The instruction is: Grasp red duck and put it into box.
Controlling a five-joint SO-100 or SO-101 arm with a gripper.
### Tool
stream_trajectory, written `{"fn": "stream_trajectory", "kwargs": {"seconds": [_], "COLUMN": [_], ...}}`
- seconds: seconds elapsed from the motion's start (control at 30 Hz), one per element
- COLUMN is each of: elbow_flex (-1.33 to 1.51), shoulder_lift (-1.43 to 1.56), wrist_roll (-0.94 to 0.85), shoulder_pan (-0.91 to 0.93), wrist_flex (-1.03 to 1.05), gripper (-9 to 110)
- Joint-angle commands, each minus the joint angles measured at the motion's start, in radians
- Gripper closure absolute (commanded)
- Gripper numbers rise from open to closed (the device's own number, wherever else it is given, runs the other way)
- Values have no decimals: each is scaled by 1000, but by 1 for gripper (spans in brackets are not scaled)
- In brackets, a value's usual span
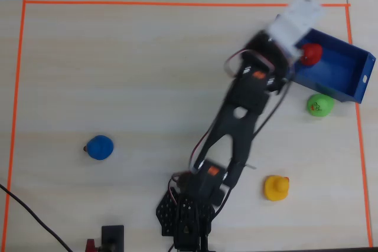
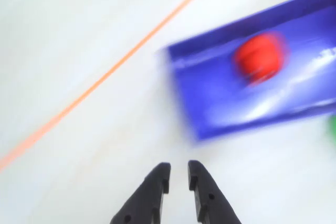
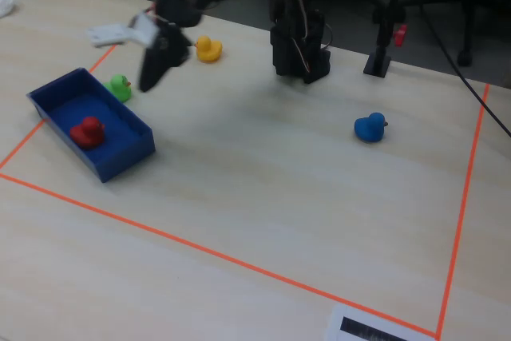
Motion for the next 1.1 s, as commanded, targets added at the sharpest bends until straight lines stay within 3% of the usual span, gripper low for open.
{"fn": "stream_trajectory", "kwargs": {"seconds": [0.0, 0.2, 0.27, 0.37, 0.63, 1.07], "elbow_flex": [653, 1301, 1439, 1551, 1649, 1649], "shoulder_lift": [614, 1112, 1236, 1370, 1583, 1637], "wrist_roll": [-55, -301, -413, -440, -413, -344], "shoulder_pan": [-250, -428, -448, -474, -469, -462], "wrist_flex": [21, 54, 89, 169, 376, 417], "gripper": [101, 101, 101, 101, 101, 101]}}
